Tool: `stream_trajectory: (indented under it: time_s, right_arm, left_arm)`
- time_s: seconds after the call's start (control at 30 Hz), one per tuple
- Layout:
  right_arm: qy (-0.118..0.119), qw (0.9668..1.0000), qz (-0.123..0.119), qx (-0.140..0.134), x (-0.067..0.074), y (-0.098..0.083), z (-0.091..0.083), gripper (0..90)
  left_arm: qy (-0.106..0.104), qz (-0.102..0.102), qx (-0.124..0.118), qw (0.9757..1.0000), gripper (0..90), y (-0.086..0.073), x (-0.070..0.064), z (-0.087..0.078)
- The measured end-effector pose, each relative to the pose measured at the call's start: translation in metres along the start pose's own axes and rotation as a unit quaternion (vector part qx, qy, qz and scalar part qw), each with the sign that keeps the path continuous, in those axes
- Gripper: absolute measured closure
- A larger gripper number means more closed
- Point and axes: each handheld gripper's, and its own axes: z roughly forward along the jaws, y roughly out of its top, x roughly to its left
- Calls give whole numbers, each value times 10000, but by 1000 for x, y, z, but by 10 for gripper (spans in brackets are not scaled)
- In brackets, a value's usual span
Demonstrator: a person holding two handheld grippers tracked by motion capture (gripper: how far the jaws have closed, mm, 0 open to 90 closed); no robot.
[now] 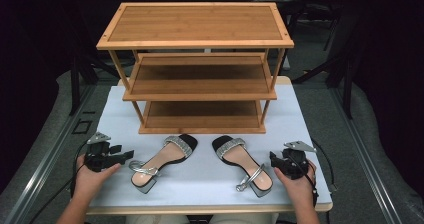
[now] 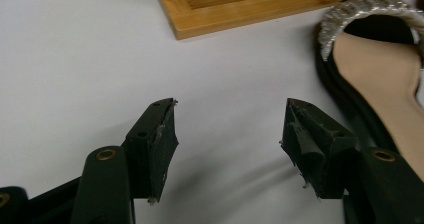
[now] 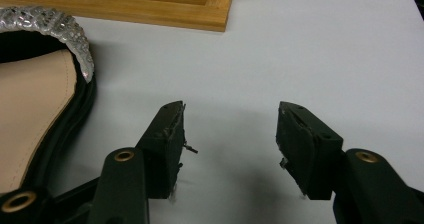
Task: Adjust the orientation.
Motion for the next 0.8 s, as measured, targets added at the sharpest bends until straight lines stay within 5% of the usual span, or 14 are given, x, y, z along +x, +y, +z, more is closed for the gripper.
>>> stream_trajectory:
  time_s: [0.23,0.47,0.63,0.8]
  right_arm:
    - [-42,9999,93,-61,-2,0,-1,446]
    - [-39,9999,111,-83,-1,0,-1,446]
    - [-44,9999,132,-74,-1,0,-1,446]
    - [-3,9998,198,-73,-1,0,-1,445]
  left_arm:
    - [-54,-119,231,9996,400,11,-4,-7]
    - [177,398,864,9953,398,32,-24,-24]
    - [-14,370,1109,9931,383,41,-34,-27]
    - [-101,603,1420,9880,373,51,-54,-24]
